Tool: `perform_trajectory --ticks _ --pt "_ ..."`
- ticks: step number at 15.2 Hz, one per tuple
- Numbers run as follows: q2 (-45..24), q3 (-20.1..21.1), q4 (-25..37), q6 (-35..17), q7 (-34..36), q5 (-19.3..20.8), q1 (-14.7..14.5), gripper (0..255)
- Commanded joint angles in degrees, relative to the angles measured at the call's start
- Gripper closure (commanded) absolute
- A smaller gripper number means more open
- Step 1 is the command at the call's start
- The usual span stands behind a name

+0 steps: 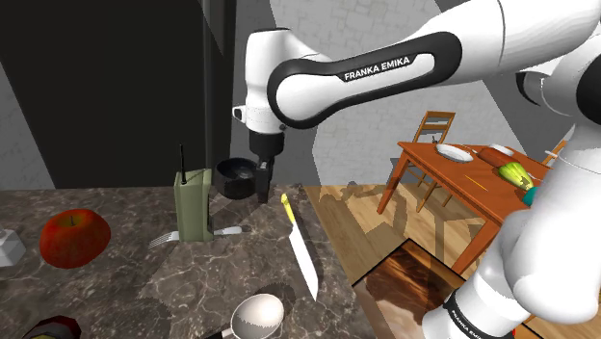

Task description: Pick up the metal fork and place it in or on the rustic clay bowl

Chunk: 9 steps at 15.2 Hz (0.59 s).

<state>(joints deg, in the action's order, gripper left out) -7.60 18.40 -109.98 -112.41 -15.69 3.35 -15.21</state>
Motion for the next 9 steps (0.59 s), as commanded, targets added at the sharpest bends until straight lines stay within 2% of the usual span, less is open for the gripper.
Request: perform_trajectory --ticks 1,9 --pt "-4.5 0.8 3.7 -0.3 0.1 2.1 -1.4 0" --pt "-19.0 2.3 16.1 -0.5 -0.5 9.4 -7.7 0"
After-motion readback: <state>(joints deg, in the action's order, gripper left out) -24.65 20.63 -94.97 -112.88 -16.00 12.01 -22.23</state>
